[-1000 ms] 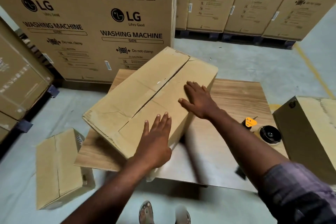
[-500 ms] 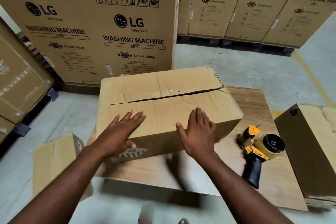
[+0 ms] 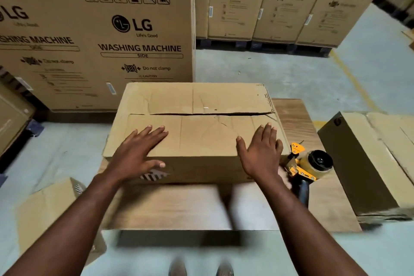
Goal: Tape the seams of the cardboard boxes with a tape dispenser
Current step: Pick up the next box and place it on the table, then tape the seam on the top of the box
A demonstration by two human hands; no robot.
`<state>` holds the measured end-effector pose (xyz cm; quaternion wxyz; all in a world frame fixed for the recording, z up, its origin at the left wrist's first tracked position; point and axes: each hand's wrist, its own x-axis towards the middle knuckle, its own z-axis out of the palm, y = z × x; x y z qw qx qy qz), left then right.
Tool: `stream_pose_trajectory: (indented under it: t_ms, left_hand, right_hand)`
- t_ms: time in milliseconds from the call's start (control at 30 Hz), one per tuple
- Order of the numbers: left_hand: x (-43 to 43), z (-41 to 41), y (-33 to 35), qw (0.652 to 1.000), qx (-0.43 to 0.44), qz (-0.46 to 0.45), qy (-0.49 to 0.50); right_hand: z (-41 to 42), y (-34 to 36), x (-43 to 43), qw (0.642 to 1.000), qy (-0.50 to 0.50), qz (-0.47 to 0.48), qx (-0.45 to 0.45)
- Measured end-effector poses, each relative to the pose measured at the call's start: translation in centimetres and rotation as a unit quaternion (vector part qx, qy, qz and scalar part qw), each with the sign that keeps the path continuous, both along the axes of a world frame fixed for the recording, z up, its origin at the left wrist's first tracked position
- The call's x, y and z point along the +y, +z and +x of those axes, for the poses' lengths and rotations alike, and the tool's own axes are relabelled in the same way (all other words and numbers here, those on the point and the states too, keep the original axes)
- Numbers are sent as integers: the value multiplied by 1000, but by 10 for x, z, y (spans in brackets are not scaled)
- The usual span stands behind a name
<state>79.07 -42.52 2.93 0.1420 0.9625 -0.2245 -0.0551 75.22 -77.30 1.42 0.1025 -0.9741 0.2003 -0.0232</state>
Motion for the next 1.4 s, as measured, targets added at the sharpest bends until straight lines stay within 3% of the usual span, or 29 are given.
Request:
stream_pose_trajectory:
  t_ms: [267, 367, 500, 567, 633, 767, 867, 1000, 1133, 1200, 1300, 1400]
  left_hand:
    - [-34, -3, -8, 997, -20, -22, 65]
    - [-80, -26, -15, 991, -37, -114, 54]
    - [-168, -69, -9, 959, -47, -270, -80]
    - [-213, -83, -17, 945, -12, -293, -146]
    - [-260, -92, -32, 935, 85, -300, -165]
    - [-350, -94, -70, 913, 303, -263, -70]
    - [-405, -93, -96, 888, 386, -249, 31]
    - [-452, -92, -113, 871, 390, -258, 153]
    - [-471, -92, -118, 855, 433, -244, 147]
    - [-477, -92, -119, 826, 465, -269, 170]
    - [-477, -92, -107, 755, 501, -336, 257]
    - [-470, -84, -98, 715, 485, -381, 329]
  right_hand:
    - [-24, -3, -23, 996, 21, 44, -80]
    - [-47, -11, -51, 982, -21, 118, -150]
    - [-72, -24, -94, 908, -153, 320, -224]
    - [-79, -30, -113, 875, -238, 378, -188]
    - [-86, -45, -136, 854, -296, 408, -133]
    - [-91, -84, -177, 825, -360, 434, -28]
    - [-88, -105, -199, 793, -361, 491, 15]
    - [-75, -115, -225, 689, -349, 633, 52]
    - [-69, -122, -241, 578, -351, 729, 108]
    - [-64, -125, -241, 546, -362, 749, 100]
    - [-61, -121, -228, 560, -363, 741, 68]
    - [-62, -126, -223, 600, -371, 709, 18]
